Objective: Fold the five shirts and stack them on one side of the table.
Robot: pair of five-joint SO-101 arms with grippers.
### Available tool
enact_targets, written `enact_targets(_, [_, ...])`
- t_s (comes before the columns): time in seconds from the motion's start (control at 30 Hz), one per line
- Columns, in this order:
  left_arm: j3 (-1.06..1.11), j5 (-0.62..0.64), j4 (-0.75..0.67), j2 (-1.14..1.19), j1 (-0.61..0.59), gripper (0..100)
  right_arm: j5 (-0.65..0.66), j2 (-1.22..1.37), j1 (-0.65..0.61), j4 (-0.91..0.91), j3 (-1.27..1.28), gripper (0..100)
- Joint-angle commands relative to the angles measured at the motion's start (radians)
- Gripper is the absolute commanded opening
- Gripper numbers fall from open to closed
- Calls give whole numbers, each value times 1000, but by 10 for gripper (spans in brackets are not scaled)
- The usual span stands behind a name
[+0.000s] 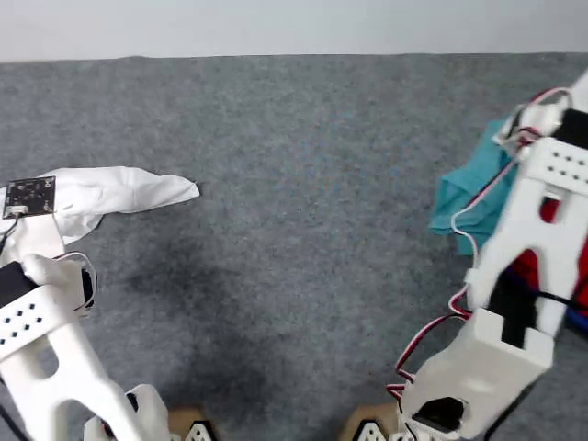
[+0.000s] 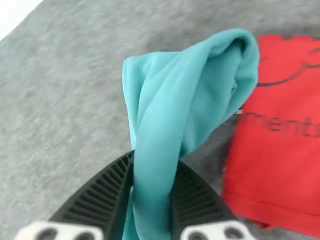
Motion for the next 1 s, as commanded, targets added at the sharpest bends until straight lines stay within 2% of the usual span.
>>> enact_targets(0.0, [-7,-6,-9,-6,5,4,14,-73,59,-7,-37,9])
enact_targets(0.27, [-2,-6,5,-6,5,4,14,-73,177,-88,-32,9])
enact_targets(0.6, [-2,-6,12,-6,5,3,17,19,295,-94,-35,9])
enact_targets(0.97, [-2,-6,5,0,5,3,144,124,437,-166,-35,9])
